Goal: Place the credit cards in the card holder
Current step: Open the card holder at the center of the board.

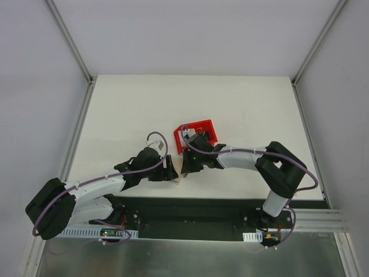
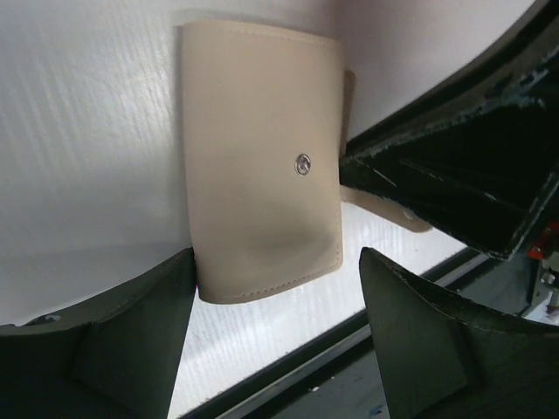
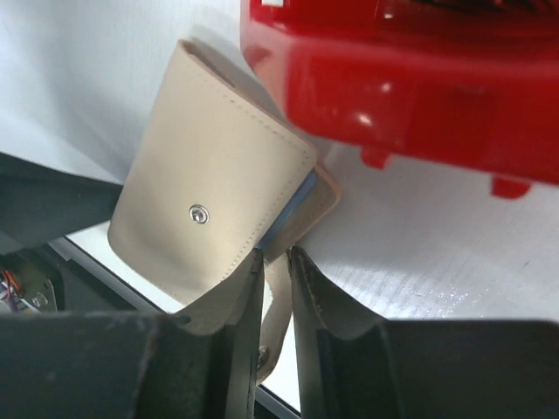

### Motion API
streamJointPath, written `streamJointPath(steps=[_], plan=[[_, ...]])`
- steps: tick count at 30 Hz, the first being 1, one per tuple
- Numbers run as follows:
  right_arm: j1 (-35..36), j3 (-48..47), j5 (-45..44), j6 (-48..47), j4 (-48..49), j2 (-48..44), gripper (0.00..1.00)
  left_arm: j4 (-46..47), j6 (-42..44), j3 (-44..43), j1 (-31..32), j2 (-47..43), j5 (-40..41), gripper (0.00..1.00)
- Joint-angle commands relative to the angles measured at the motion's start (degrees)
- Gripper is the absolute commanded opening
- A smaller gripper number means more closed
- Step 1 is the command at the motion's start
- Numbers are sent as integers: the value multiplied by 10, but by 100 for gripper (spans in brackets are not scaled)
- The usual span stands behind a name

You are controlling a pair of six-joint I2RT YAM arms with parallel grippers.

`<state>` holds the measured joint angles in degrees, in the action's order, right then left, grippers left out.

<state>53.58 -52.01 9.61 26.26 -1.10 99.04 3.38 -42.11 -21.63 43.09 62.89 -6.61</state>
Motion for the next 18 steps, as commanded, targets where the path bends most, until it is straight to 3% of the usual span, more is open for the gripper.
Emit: streamJointPath(steps=[1,7,18], plan=[[-1,-20,-11,-24,-23,14,23,22,-89,21,40,-9,-6,72],[-4,-14,-17,-39,-41,-1,24,21,-128,40,73,-30,20,72],[-17,1,-19,-56,-52,-21,26,-142,-44,-45,73,-86,119,84]])
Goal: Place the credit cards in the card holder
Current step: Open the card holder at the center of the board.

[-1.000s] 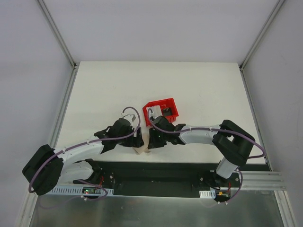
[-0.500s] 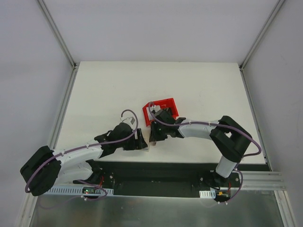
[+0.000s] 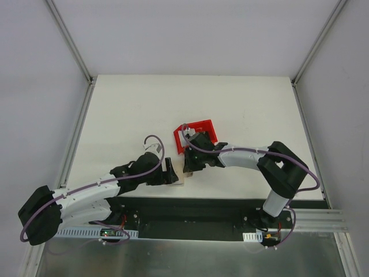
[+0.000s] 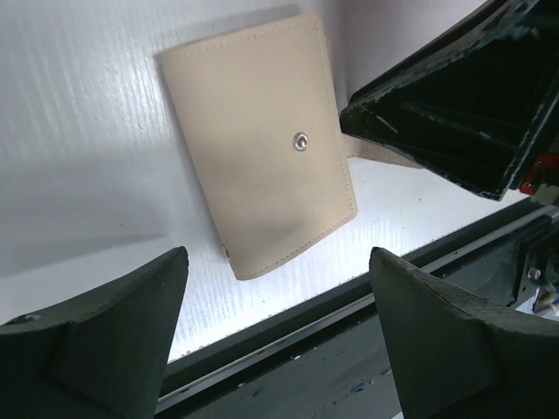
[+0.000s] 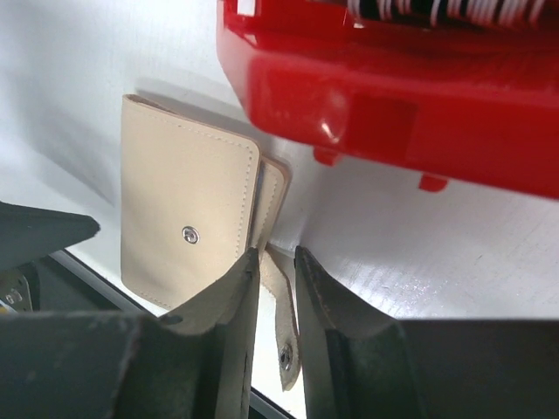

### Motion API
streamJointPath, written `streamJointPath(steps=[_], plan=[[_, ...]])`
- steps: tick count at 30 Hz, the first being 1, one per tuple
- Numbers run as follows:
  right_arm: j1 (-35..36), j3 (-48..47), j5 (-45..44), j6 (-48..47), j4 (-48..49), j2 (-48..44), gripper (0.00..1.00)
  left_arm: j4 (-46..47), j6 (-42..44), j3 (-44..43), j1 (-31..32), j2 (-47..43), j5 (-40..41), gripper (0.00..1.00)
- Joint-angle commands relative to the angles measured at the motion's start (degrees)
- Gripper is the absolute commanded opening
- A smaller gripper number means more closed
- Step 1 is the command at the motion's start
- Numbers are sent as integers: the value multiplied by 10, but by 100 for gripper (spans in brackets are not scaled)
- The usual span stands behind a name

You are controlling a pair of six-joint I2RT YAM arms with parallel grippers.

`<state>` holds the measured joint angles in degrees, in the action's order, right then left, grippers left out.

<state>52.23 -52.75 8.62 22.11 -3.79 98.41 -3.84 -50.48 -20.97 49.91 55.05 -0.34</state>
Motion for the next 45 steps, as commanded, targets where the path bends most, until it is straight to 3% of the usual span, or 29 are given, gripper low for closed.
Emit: streamJointPath(steps=[1,5,12,23,39,45], plan=[[-4,11,-7,-13,-24,-13,26,-82,50,-58,5,-9,70,84],[-5,19,-9,-9,-19,-16,26,-101,111,-88,-9,-2,114,90],[-5,23,-13,-5,-18,-27,28,-57,188,-118,-100,75,11,91],[-5,19,-17,0,-11,-23,29,78,126,-44,-108,139,-94,89],[-27,12,-4,-17,-19,-24,31,117,38,-1,-78,118,-90,82],[-32,27,-41,-40,-56,-73,32,89,51,-16,-75,118,-64,81]])
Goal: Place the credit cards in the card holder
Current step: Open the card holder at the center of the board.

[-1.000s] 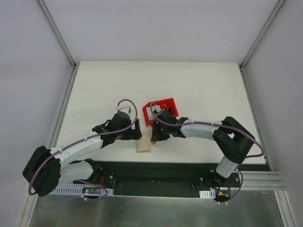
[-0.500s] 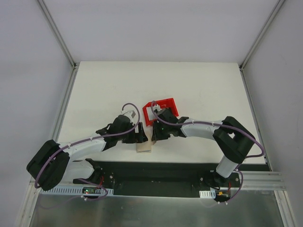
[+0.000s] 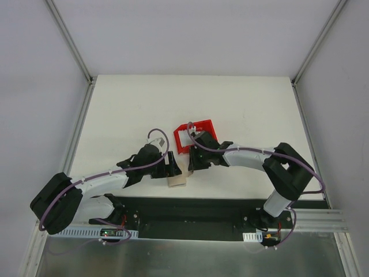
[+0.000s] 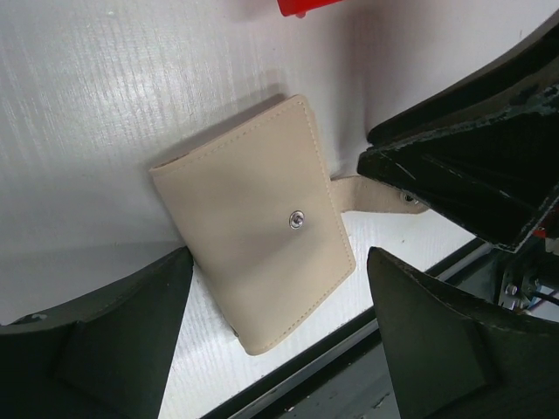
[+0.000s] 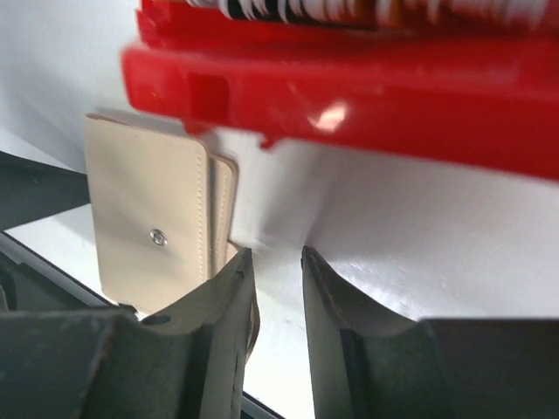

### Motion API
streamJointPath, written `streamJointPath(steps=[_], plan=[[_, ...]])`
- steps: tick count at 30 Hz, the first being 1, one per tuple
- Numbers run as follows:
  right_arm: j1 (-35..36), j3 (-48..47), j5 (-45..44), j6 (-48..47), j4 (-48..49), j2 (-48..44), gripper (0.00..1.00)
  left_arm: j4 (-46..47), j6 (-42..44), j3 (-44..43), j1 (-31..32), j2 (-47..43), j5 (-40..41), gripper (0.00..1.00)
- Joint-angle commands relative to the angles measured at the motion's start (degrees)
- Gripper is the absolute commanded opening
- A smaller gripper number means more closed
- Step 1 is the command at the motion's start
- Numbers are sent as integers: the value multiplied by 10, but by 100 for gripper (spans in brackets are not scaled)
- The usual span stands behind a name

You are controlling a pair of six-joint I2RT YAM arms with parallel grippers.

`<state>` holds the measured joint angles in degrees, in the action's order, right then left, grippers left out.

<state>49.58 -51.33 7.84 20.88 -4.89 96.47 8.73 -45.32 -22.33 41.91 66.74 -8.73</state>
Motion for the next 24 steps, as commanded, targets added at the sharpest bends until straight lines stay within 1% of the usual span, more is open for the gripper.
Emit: streamJointPath(steps=[1,3,5,9,16,20,24], plan=[[-6,12,-24,-34,-45,-67,34,-49,6,-8,5,1,27,81],[-6,-1,14,-57,-45,-94,38,-70,19,-20,5,1,38,81],[-6,-22,40,-63,-57,-114,38,-86,28,-33,5,1,47,82],[-2,-22,60,-49,-40,-139,38,-128,37,-53,5,-2,69,83],[24,-25,97,-21,-4,-96,28,-146,39,-61,5,-13,80,82],[30,-21,83,-15,-10,-65,25,-150,43,-68,5,-13,71,82],[25,0,32,-14,-23,-58,24,-157,51,-77,5,-19,63,82]])
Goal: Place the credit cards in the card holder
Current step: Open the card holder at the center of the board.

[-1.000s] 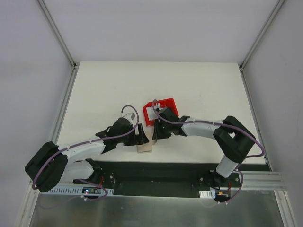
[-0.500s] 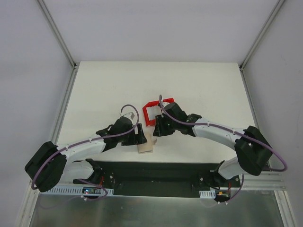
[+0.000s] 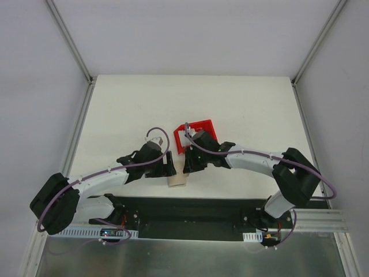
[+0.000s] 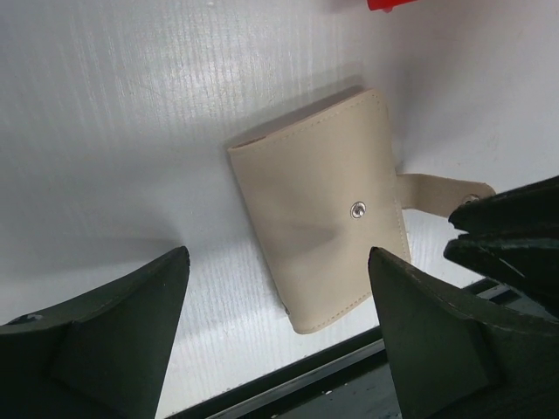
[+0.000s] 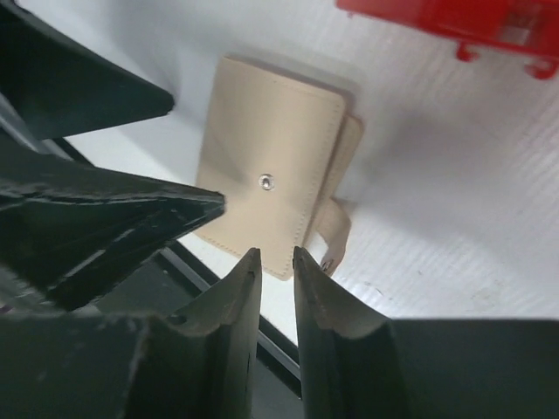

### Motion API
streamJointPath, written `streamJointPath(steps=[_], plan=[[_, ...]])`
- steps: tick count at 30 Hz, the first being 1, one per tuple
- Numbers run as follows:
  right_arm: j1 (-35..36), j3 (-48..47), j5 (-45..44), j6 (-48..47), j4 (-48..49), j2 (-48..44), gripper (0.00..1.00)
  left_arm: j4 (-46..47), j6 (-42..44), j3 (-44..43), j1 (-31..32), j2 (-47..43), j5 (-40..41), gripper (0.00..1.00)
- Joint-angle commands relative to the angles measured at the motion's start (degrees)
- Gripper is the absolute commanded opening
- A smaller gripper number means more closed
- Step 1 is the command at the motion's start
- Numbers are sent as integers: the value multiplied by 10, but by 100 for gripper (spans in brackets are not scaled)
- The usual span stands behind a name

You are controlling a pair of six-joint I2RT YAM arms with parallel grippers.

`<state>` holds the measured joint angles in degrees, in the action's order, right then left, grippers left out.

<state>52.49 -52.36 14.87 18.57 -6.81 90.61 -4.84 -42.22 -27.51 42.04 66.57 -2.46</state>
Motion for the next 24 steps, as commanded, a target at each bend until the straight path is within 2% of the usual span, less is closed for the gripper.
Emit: streamJointPath(steps=[1,5,13,24], plan=[[-7,17,-43,13,-2,2,24,-25,18,-28,4,-18,2,82],[-16,43,-49,26,14,4,23,-47,12,-57,17,-8,16,83],[-18,92,-54,59,65,18,20,-139,6,-155,62,77,73,83],[-18,184,-56,132,202,22,15,-278,-17,-274,102,204,121,84]])
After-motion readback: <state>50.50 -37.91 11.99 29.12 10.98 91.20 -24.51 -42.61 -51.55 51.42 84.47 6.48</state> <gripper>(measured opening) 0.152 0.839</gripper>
